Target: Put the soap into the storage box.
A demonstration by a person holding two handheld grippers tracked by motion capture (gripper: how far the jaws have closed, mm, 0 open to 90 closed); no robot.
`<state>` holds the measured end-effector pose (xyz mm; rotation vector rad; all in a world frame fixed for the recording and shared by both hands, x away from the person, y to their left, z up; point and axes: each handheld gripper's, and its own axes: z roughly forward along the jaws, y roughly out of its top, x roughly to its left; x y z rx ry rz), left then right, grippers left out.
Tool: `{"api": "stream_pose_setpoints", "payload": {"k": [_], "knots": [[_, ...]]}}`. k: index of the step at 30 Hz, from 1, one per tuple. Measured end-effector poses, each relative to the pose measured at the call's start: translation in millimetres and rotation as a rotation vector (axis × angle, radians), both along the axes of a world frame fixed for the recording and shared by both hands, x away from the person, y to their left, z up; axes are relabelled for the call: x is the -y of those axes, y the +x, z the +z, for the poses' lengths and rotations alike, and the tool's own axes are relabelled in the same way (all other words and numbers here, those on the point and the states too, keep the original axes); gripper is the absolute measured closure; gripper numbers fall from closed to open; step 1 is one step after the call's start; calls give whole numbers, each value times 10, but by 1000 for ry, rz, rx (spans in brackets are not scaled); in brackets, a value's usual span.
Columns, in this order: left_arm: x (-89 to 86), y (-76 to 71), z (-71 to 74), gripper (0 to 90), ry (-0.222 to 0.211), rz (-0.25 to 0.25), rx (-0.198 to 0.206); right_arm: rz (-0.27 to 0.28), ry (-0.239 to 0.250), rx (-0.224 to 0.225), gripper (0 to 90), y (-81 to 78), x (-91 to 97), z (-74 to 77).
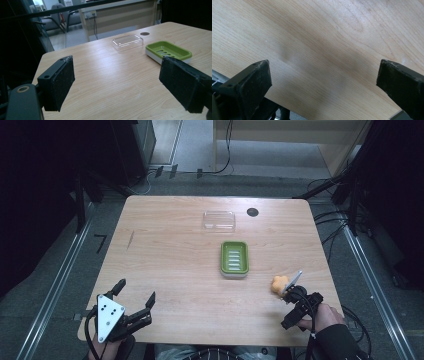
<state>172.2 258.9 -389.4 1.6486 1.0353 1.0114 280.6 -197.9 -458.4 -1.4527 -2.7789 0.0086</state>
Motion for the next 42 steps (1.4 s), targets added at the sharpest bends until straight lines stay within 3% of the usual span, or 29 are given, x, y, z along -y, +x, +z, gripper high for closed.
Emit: {"api": "stream_pose_setpoints", "payload": {"k": [12,23,31,42], "knots": [[1,12,-6,135,0,-6,2,5,-11,8,2,6,-7,7],[8,21,-4,135,0,-8,-1,11,9,14,2,24,-12,13],[4,19,-6,135,1,-7,-2,-13,46,34,0,137,12,27],[13,24,-8,135,6,-7,-3,-22,52,66,0,246,-2,44]]}}
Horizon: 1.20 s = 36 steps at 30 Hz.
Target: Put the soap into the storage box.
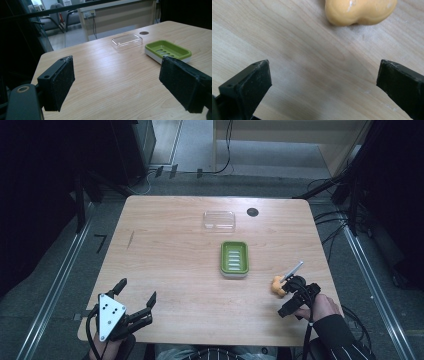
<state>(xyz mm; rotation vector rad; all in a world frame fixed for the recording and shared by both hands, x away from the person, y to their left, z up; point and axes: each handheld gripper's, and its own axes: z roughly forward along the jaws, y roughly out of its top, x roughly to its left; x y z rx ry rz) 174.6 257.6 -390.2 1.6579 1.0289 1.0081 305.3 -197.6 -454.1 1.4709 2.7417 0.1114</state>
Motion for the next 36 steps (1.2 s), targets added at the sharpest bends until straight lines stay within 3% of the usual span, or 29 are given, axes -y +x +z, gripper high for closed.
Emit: {"api": "stream_pose_setpoints", "payload": {"k": [11,21,36], "knots": [[2,1,0,135,1,0,-1,22,3,5,3,86,-28,-10],[2,3,0,135,0,0,-4,28,13,39,9,206,-16,-3],[2,6,-1,135,-2,-1,-6,27,15,29,0,386,-47,-47]]}}
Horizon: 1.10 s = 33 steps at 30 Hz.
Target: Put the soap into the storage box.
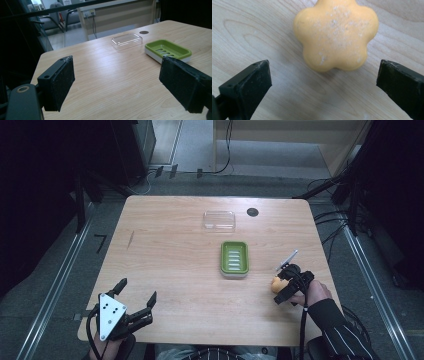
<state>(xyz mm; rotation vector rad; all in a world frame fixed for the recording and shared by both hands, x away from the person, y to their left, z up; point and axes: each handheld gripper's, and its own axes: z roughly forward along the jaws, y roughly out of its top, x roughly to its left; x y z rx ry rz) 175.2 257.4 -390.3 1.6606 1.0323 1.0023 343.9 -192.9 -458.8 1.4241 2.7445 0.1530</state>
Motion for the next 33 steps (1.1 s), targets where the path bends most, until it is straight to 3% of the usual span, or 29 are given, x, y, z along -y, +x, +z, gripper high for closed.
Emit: {"api": "stream_pose_setpoints", "payload": {"k": [8,20,33], "knots": [[-1,0,1,135,0,0,0,3,20,21,143,79,-6,-10],[-4,-1,1,135,-1,2,0,-2,-4,17,372,120,-11,-41],[-1,-1,1,135,0,1,0,13,-16,7,392,135,-27,-90]]}}
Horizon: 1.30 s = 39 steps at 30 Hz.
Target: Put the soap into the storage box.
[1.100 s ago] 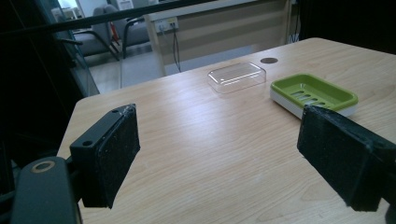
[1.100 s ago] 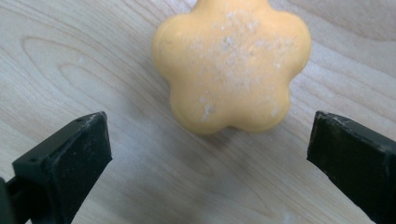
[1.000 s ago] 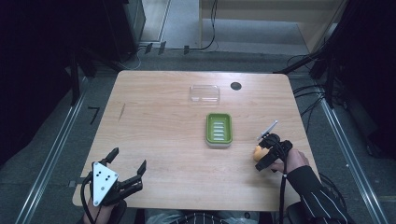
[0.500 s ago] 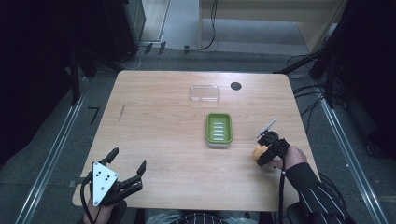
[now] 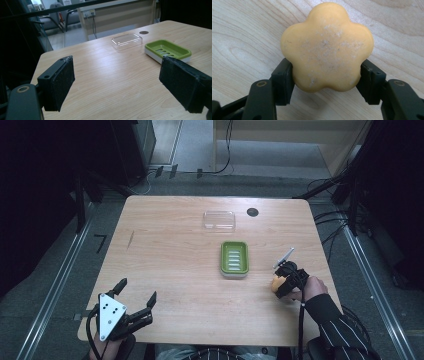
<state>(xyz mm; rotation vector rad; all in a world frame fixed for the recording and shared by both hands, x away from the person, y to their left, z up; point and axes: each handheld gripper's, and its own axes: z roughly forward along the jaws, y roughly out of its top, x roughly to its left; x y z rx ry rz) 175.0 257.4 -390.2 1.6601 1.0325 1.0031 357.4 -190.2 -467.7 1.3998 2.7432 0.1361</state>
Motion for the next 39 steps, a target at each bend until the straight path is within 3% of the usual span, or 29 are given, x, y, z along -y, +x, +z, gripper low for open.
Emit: {"api": "stream_pose_setpoints", "payload": {"k": [10,19,39], "knots": [[-1,-3,1,135,3,0,2,-2,-3,-5,401,-8,-6,7],[-2,-2,0,135,1,1,3,9,-12,38,402,-37,-23,33],[-1,-5,1,135,3,1,4,41,59,96,402,-90,-85,122]]}}
